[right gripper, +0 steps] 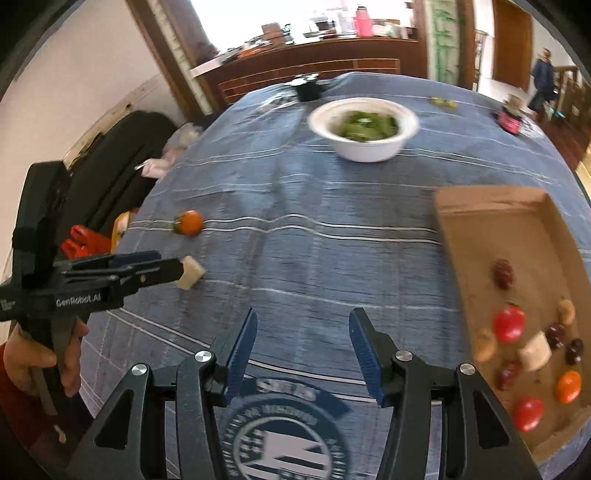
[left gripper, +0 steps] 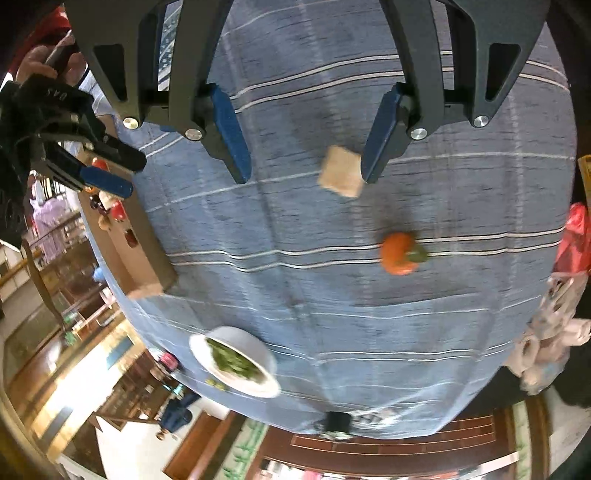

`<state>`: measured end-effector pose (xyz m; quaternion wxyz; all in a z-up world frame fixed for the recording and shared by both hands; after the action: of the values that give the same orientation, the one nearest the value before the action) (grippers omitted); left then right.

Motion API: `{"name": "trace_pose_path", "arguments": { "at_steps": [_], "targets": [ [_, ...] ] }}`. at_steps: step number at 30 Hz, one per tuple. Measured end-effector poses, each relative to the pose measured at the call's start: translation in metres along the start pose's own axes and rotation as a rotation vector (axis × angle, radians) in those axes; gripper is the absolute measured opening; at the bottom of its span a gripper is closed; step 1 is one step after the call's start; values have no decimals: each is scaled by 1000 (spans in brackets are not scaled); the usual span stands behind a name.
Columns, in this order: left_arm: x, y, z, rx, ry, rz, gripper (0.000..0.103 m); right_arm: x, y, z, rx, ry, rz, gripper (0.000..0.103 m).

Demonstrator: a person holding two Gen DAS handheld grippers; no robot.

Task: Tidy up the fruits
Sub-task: 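Move both open tools back toward the mandarin orange and cream cube, then grasp the mandarin orange with left tool while right tool grasps the cream cube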

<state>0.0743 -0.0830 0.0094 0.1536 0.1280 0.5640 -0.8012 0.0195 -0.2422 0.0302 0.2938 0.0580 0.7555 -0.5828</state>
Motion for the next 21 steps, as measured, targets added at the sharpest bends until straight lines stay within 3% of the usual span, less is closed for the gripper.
{"name": "trace_pose_path", "arguments": {
  "at_steps": [10, 17, 21],
  "targets": [
    [-17, -3, -58, -49, -50, 9, 61, -13, 34, -67, -66, -86, -42, 53],
    [-36, 11, -70, -52, -38, 8, 61, -17, 58, -97, -117, -99, -64, 53],
    [-48, 25, -66, -71, 22, -4, 60, -20, 74, -109, -140, -79, -83, 53]
  ]
}}
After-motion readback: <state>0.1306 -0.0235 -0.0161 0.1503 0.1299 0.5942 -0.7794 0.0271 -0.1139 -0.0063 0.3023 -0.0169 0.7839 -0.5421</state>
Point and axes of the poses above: each gripper's, at about its wrist camera, not at the fingertips, and y roughly the way its jaws point, z to its right, x to its underside, the point moved 7 cm from there along y, roughly the way its jaws point, and after that the axes turned 6 degrees about -y, right-handed, at the moved point
